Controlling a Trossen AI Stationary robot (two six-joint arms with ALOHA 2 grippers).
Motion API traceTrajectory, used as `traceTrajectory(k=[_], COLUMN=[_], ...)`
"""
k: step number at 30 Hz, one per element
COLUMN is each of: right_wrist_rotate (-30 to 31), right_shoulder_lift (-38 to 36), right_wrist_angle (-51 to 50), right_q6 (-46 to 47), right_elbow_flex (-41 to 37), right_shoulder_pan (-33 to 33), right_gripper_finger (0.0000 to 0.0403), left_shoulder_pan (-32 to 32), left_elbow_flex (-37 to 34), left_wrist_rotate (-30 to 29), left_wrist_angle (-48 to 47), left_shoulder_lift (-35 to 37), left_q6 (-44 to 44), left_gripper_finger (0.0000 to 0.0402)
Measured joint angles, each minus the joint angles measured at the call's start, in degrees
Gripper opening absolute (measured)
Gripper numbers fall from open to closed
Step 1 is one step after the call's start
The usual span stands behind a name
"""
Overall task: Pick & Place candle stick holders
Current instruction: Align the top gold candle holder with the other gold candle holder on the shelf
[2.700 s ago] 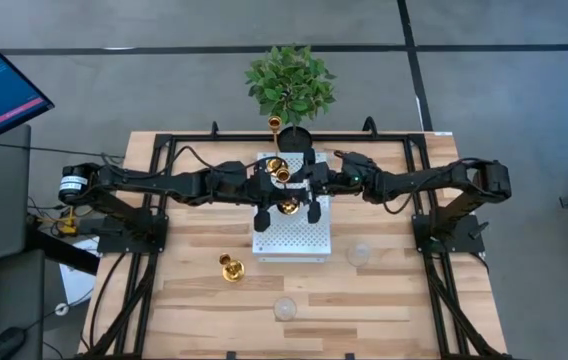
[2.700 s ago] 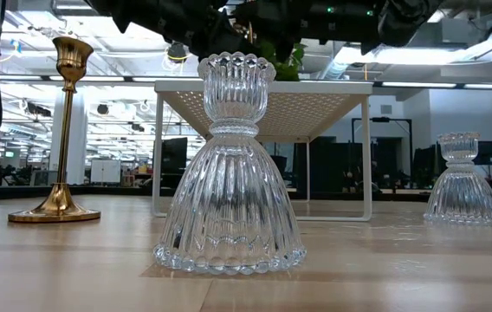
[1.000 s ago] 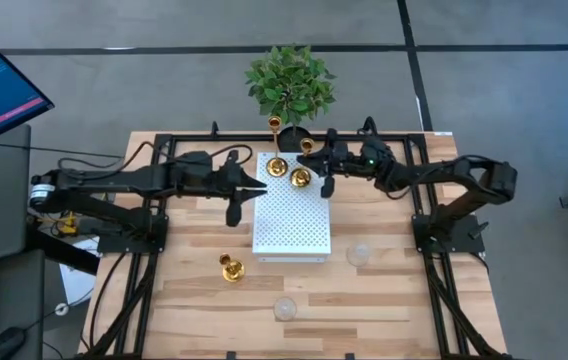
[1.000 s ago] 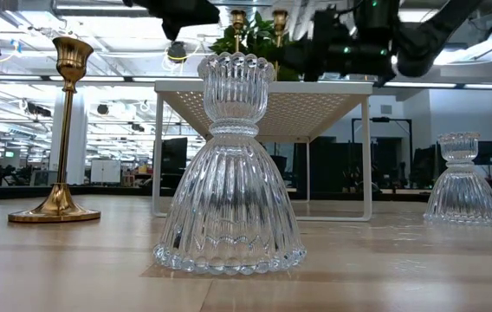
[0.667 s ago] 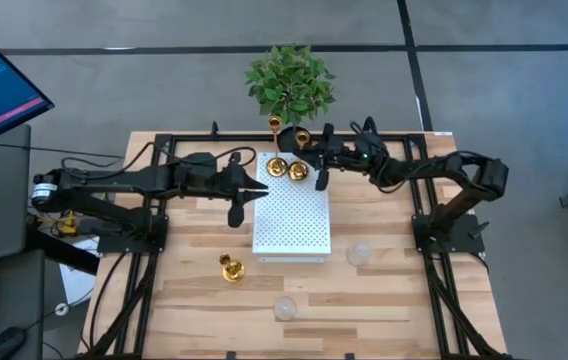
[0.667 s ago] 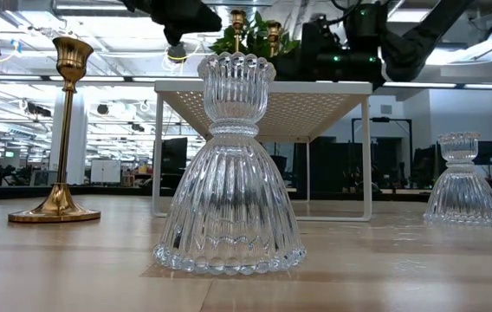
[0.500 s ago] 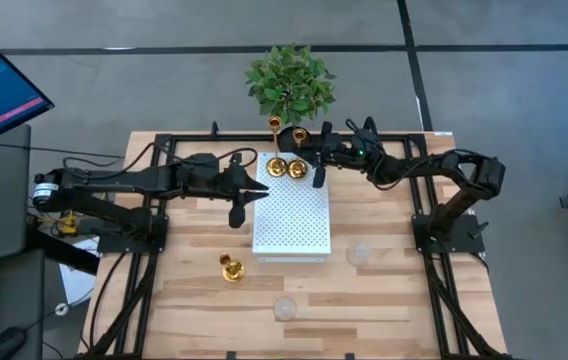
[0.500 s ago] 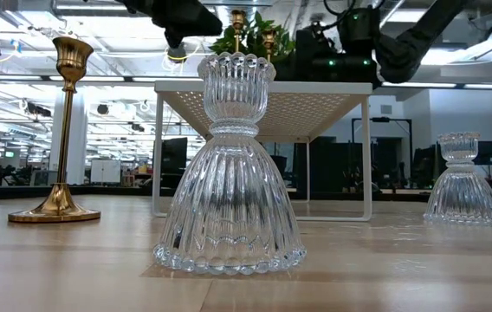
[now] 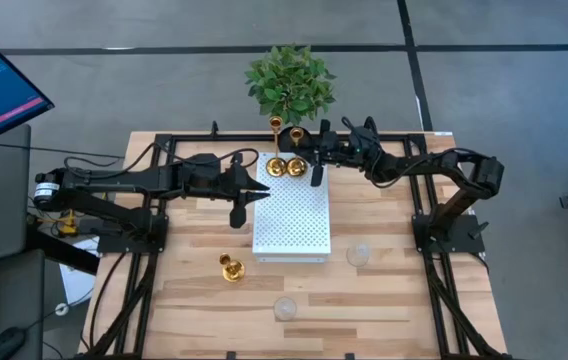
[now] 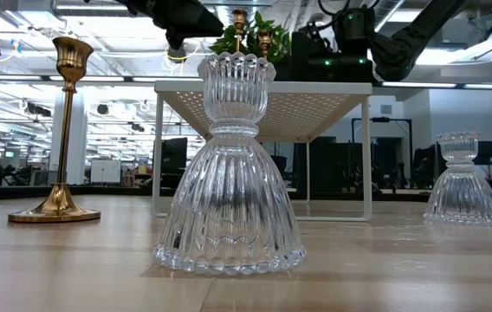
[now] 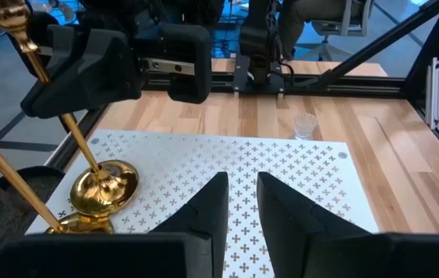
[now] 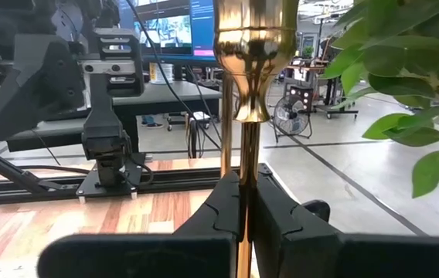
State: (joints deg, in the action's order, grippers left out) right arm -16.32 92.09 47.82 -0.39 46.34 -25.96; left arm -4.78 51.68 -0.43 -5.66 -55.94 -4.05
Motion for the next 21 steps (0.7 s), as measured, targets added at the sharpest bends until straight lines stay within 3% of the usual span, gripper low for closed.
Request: traceTrajectory(k=[21], right_wrist_rotate=[1.39], right_shoulder_lift=[-3.65], right_wrist_angle=[-7.33], right_q6=[-1.72], right_elbow_flex=[-0.10], right_shoulder_pan=[-0.28], right_gripper_finger=[0.0001], left_shoulder_pan=[0.00], left_elbow_flex=[0.00], left_wrist_rotate=[-2.99], left_wrist_angle=[-1.50], left_shoulder_lift=[0.02], left_q6=[-0.02], left_gripper_finger=[0.0072])
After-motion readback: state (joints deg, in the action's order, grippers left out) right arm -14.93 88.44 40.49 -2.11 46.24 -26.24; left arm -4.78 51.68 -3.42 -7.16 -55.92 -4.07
